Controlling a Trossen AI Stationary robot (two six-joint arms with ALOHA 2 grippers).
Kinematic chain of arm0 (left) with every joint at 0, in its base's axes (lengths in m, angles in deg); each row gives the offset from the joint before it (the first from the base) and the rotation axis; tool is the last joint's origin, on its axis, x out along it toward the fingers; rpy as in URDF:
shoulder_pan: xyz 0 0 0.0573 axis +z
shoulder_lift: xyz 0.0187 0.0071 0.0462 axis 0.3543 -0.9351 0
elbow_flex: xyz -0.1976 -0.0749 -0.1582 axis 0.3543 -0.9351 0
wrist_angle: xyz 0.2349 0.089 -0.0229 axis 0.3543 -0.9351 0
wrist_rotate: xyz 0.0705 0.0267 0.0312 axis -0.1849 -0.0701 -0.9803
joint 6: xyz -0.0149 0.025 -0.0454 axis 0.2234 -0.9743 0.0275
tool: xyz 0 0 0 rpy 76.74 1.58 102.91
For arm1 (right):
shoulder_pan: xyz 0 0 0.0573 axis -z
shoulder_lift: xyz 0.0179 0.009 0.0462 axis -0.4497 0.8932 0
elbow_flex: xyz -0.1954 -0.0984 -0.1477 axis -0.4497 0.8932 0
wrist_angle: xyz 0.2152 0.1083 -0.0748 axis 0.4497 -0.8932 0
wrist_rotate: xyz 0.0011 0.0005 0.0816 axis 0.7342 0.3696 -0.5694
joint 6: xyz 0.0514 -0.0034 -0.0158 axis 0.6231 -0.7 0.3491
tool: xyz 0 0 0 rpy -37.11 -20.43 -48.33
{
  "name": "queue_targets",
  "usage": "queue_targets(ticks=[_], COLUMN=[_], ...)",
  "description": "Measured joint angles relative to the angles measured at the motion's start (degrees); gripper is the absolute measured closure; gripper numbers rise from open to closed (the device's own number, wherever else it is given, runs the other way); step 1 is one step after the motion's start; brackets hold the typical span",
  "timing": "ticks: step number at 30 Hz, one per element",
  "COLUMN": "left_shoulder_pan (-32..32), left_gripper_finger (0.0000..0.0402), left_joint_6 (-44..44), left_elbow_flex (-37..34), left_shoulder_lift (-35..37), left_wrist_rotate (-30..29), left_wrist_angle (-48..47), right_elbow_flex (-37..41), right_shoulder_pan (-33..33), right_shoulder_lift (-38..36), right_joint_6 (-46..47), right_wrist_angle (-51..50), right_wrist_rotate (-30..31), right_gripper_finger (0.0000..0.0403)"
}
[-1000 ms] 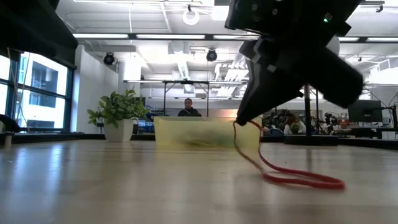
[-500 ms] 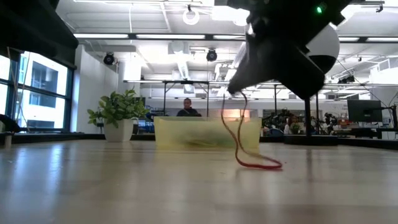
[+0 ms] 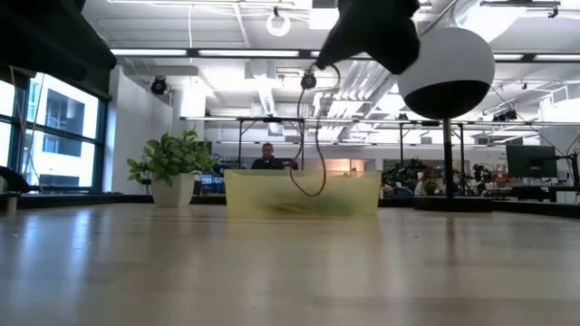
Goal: Pick and place rubber bands into bin
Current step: Put the red rubber band into the yellow bin
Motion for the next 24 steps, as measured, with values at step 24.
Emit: queue_targets(ticks=[24], left_shoulder_pan=[0.0], left_gripper_finger=[0.0252], left_joint_6=[-0.5], left_elbow_flex=[0.0], left_shoulder_lift=[0.0], left_wrist_rotate=[-2.9], left_wrist_angle=[-2.7], right_elbow_flex=[-2.9], right_shoulder_pan=[19.0], right_shoulder_lift=[0.0], right_joint_6=[-8.2], right_wrist_angle=[0.0], right_wrist_rotate=[-2.0], right_gripper_finger=[0.0403])
